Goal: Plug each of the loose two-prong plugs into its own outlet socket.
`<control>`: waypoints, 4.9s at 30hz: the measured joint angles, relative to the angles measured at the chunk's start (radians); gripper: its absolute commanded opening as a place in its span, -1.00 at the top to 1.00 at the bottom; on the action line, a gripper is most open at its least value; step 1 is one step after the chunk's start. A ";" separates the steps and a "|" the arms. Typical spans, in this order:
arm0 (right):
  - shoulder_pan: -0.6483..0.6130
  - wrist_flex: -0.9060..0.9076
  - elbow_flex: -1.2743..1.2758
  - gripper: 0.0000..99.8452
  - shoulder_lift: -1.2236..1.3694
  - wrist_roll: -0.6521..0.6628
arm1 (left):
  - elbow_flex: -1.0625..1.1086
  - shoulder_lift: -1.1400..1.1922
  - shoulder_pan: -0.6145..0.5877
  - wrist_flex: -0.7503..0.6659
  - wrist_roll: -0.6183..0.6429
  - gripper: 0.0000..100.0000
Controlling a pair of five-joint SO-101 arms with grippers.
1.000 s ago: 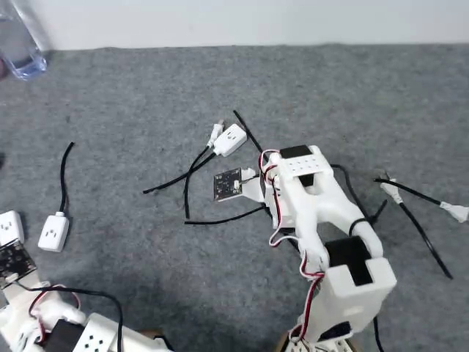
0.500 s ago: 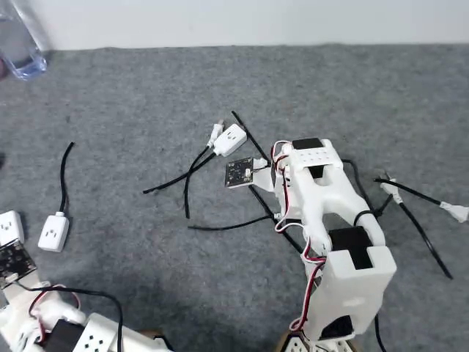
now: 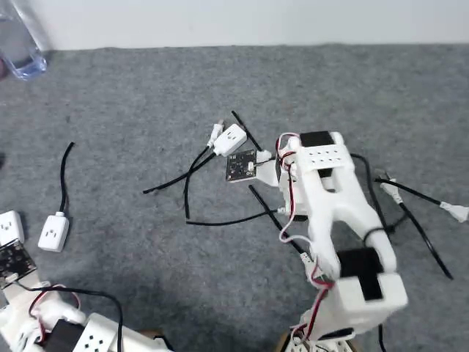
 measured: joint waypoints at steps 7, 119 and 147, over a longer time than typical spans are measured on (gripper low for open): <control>0.072 0.097 0.000 0.98 -0.213 0.026 | 0.000 0.000 0.000 0.000 0.000 0.76; 0.087 -0.213 1.036 0.45 -1.022 -0.649 | 0.000 0.000 0.000 0.000 0.000 0.76; 0.091 -0.381 1.177 0.98 -1.026 -0.632 | 0.000 0.000 0.000 0.000 0.000 0.76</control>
